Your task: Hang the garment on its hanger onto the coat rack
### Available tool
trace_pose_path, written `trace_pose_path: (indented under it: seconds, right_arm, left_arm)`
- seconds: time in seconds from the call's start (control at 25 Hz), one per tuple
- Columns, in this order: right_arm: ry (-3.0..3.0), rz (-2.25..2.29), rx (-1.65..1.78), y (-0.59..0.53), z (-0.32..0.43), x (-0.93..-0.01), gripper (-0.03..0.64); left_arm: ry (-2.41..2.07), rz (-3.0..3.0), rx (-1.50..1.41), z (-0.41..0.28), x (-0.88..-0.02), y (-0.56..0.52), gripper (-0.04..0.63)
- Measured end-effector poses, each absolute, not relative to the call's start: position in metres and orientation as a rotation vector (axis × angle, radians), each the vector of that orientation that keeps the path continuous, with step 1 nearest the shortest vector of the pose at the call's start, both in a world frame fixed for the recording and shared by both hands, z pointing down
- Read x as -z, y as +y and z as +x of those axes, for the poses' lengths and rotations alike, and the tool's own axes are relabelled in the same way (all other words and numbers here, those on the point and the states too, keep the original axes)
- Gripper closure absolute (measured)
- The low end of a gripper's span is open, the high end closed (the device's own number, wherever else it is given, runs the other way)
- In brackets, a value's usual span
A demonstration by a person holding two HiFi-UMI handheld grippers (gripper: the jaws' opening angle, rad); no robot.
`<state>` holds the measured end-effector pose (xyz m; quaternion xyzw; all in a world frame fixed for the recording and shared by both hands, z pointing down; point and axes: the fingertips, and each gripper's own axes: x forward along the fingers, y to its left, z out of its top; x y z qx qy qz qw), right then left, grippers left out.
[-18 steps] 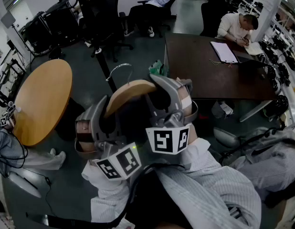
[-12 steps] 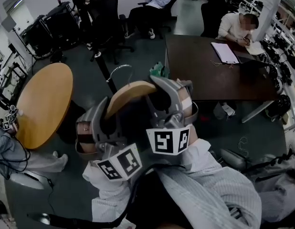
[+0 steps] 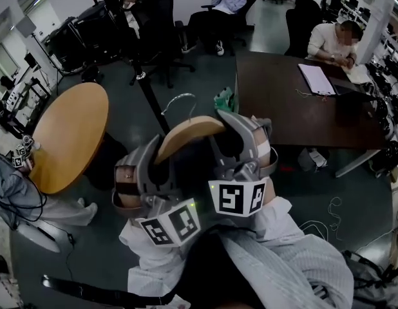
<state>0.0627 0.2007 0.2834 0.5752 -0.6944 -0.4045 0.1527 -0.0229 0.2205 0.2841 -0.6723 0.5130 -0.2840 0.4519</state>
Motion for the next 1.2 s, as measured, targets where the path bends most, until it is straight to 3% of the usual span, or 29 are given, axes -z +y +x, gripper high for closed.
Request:
trace_pose_path:
  seconds: [0.4, 1.2]
  right_arm:
    - [-2.034, 1.581, 1.131, 0.147, 0.056, -0.309, 0.52]
    - [-1.994, 1.612, 1.049, -0.093, -0.027, -0.314, 0.522]
  left_arm:
    - [1.316, -1.704, 0.754, -0.03, -0.313, 0.17, 0.526]
    - [1.296, -1.765, 0.755, -0.111, -0.32, -0.068, 0.525]
